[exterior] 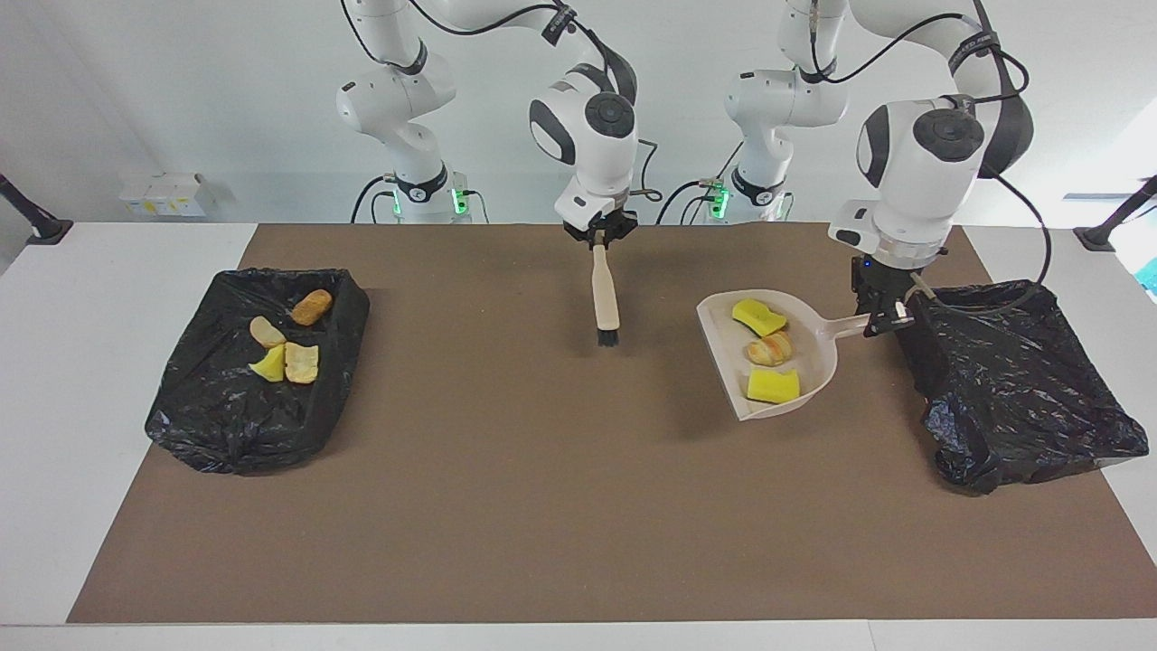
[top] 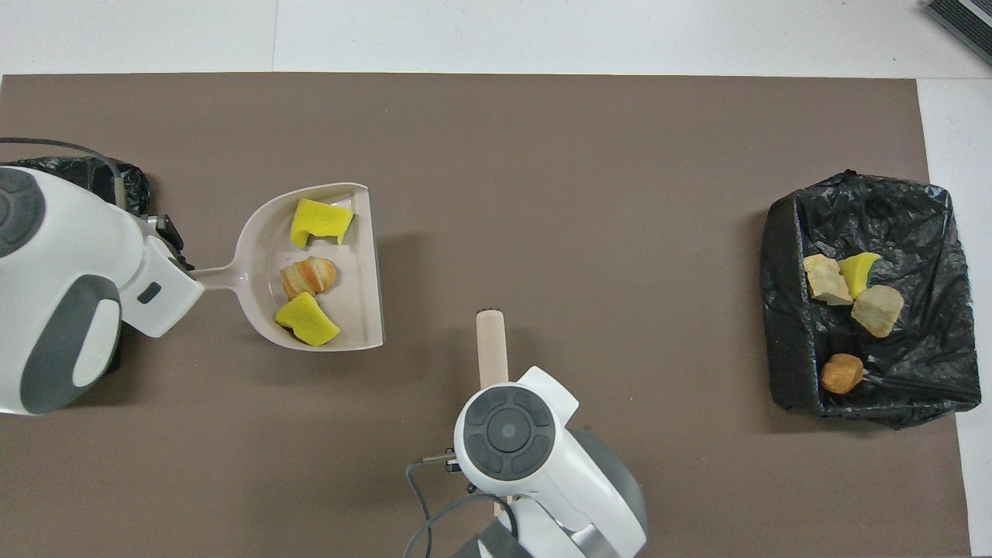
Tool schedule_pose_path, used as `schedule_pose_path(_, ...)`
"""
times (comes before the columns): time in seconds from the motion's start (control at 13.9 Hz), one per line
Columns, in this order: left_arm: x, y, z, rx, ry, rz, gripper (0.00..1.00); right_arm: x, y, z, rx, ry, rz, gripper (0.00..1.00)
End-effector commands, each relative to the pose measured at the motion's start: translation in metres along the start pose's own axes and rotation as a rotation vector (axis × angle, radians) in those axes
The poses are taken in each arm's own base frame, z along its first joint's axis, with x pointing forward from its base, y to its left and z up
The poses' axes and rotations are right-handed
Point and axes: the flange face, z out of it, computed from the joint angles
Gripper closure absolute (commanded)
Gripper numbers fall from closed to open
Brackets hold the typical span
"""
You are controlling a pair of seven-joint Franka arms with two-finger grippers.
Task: Sweep and dump trash in bin
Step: 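Carry the dustpan over the black bin with the left gripper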
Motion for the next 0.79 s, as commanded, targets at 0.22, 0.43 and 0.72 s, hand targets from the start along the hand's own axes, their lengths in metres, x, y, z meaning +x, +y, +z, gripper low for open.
schedule_pose_path(0.22, -0.110, -0.057, -0.005, 0.042, -0.023, -0.134, 1.00, 0.007, -0.013, 0.017, 0.001, -0.005, 0.023, 1.00)
schedule_pose_path(0.43, -0.184, -0.068, -0.010, 0.054, -0.077, -0.133, 1.00, 0.011, -0.010, 0.018, 0.002, -0.002, 0.015, 0.01)
schedule_pose_path(0.72, -0.268, -0.052, -0.002, 0.033, -0.143, -0.230, 1.00, 0.008, -0.014, 0.002, -0.018, -0.005, -0.008, 0.00)
